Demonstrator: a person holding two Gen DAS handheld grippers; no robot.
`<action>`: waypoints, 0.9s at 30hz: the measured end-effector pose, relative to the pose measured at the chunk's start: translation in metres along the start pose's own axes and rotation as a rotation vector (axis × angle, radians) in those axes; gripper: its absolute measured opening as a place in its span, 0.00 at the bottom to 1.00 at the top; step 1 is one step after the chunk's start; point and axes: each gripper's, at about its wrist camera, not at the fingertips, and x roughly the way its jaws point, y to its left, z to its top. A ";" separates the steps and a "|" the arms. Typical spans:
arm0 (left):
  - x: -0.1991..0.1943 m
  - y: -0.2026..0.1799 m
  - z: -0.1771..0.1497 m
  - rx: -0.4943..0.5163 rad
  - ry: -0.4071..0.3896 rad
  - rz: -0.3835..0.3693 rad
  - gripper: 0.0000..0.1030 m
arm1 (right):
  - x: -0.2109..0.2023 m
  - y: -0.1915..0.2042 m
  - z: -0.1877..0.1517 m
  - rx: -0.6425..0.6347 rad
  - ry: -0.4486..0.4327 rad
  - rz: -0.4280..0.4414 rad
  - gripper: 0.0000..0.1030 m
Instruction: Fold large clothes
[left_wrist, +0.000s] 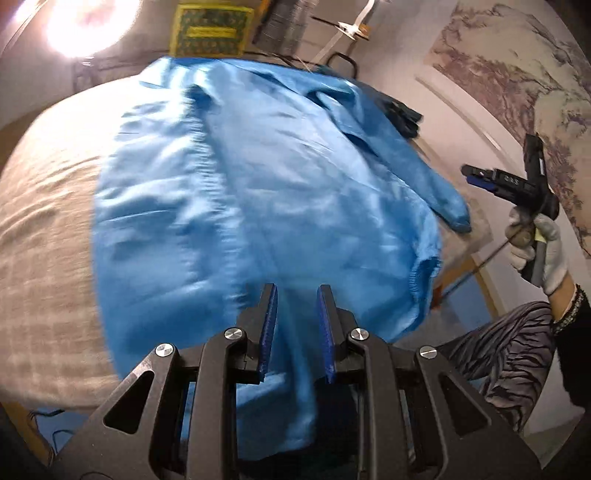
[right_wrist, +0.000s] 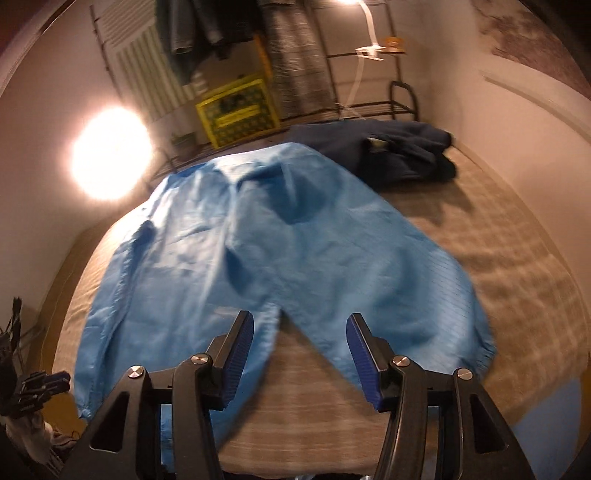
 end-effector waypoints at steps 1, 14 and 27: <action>0.008 -0.009 0.002 0.017 0.014 -0.013 0.19 | 0.000 -0.006 0.001 0.011 0.000 -0.011 0.62; 0.114 -0.122 0.022 0.123 0.109 -0.153 0.19 | 0.026 -0.116 0.000 0.231 0.058 -0.183 0.66; 0.137 -0.174 0.011 0.219 0.167 -0.220 0.19 | 0.059 -0.163 -0.006 0.340 0.123 -0.250 0.65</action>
